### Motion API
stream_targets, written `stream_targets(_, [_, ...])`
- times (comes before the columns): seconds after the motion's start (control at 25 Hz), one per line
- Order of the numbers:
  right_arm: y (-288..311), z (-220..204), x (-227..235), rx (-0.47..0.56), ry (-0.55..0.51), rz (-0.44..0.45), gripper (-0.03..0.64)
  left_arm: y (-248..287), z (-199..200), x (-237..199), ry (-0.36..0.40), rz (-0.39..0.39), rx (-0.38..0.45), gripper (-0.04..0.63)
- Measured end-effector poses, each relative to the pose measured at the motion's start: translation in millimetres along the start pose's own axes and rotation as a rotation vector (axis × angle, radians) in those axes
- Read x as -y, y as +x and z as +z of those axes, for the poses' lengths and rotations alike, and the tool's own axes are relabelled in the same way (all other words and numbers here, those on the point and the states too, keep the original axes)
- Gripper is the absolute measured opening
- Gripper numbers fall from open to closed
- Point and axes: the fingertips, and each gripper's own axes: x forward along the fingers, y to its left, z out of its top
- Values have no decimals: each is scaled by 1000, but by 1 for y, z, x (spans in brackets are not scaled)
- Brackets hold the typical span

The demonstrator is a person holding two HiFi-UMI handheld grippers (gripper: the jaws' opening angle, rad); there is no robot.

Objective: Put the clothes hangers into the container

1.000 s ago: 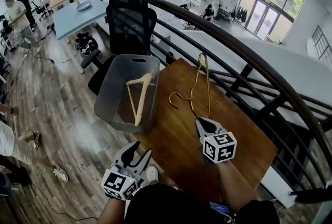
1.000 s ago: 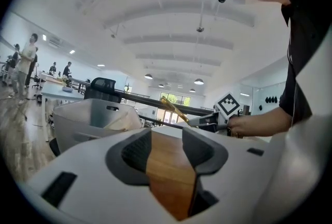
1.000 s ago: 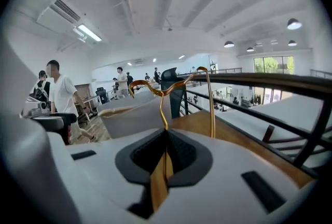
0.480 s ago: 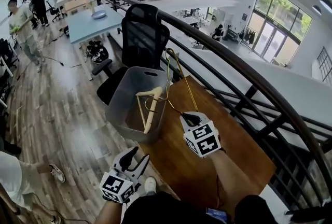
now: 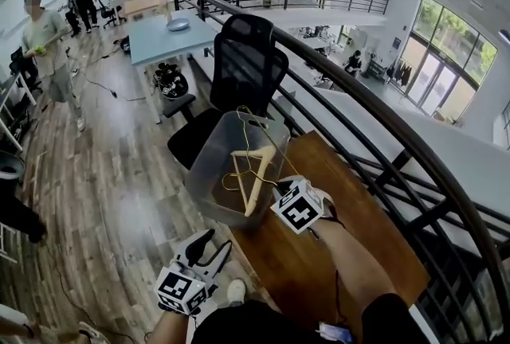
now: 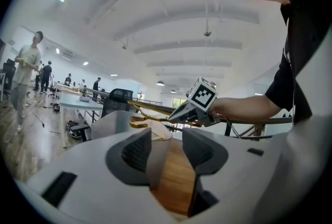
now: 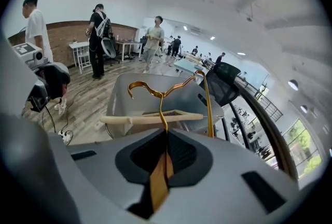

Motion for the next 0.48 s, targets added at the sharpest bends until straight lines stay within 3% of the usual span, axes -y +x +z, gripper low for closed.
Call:
stream_targets(0.16, [19,5,-8,-88,-39,48,12,-2,1,-14,-3,12,-7,192])
stream_targets(0.48, [50,20,0,-202,-120,54,21,1,1,-42,-27,35,1,192])
